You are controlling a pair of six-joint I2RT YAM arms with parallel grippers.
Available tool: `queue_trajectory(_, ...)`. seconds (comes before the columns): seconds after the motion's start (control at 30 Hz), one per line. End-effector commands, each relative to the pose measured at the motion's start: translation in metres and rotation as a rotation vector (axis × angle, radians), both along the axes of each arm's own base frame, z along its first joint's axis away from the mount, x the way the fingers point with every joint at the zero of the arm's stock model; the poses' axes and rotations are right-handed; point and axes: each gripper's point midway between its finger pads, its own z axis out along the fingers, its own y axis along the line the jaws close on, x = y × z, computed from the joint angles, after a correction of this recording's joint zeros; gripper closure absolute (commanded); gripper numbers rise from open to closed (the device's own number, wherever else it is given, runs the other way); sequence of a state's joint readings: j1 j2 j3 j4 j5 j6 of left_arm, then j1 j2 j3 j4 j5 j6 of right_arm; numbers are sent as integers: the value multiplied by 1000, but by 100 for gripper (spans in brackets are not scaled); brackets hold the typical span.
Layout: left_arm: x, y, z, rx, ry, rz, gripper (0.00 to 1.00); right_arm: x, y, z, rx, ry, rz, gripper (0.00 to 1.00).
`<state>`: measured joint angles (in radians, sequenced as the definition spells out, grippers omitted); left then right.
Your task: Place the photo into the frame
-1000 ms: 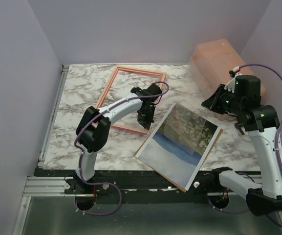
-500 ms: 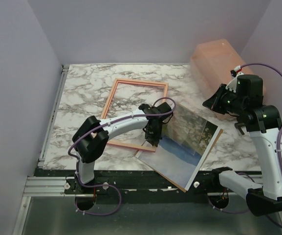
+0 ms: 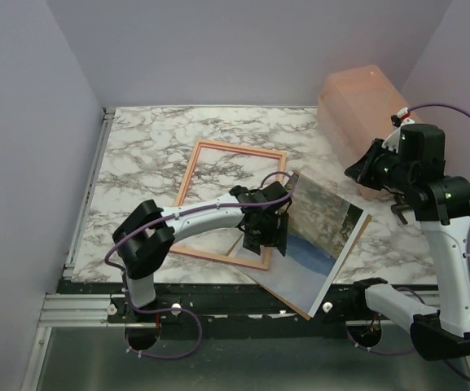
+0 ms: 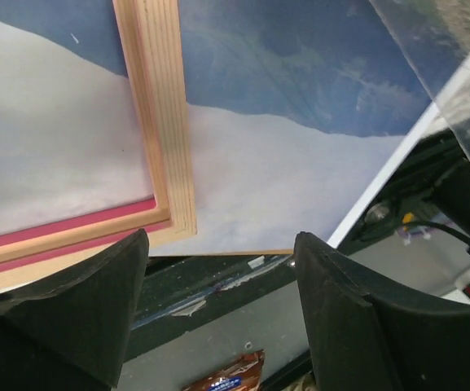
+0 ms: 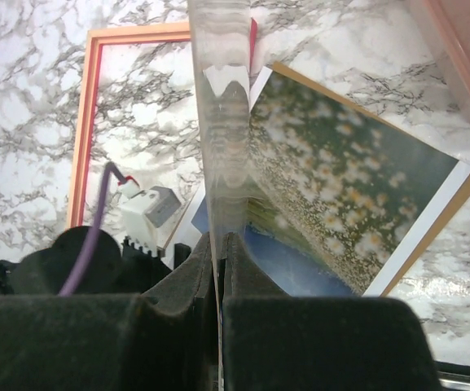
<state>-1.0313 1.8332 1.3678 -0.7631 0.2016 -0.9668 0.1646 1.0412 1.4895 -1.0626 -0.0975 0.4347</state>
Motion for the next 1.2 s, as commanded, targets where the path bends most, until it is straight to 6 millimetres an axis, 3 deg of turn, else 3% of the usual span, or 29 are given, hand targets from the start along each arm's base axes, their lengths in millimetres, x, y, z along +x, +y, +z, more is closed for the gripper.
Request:
queue_trajectory(0.0,12,-8,42,-250,-65,-11,26,-5,-6,9,-26,-29,-9,100)
queue_trajectory(0.13,26,22,45,-347,-92,61,26,-6,-2,4,-12,-18,5,100)
queue_trajectory(0.33,49,110,21,-321,-148,281,27,-7,7,-3,20,1,40,99)
queue_trajectory(0.5,70,202,6,-114,-256,496,29,-8,13,-10,42,19,67,99)
queue_trajectory(0.67,79,283,11,176,-323,707,31,-8,17,-15,64,31,79,99)
queue_trajectory(0.8,87,314,17,270,-368,784,31,-8,20,-17,72,41,88,99)
queue_trajectory(0.97,93,335,0,378,-310,788,31,-9,21,-20,77,52,96,99)
queue_trajectory(1.17,98,319,-29,358,-186,685,30,-11,24,-14,92,48,110,99)
